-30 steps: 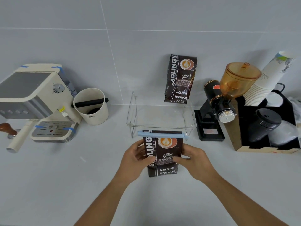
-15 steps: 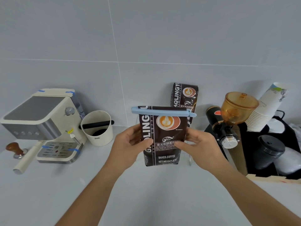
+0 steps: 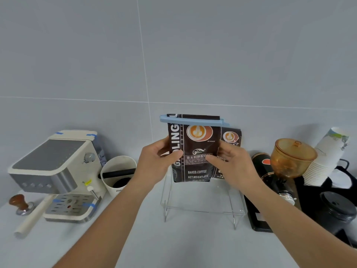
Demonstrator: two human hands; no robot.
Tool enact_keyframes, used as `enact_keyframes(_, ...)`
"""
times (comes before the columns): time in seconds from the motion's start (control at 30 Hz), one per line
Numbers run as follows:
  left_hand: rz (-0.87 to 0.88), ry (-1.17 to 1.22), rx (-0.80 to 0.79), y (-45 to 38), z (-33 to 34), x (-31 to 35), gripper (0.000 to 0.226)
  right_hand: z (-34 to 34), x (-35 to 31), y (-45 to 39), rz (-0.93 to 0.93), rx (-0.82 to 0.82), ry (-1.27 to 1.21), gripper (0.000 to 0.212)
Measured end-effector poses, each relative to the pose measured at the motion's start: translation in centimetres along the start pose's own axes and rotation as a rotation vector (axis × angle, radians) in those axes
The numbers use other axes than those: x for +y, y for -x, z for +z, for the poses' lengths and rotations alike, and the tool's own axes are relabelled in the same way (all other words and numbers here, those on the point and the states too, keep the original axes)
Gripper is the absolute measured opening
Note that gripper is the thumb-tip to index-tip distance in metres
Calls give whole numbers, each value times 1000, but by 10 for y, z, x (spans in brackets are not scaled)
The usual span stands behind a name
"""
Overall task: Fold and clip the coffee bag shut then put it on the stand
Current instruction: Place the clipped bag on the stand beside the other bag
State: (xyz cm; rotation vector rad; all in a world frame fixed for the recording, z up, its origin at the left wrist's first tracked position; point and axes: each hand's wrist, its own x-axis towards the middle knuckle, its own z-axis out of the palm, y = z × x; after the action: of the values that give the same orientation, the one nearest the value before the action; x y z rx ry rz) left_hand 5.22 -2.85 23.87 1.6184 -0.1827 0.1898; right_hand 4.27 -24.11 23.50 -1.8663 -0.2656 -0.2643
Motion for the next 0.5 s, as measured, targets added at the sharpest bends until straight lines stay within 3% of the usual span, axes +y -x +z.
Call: enact_keyframes(0.5,-187,58,-39,-86,-2,-79,37,39,82,-77,198,0,-120,40)
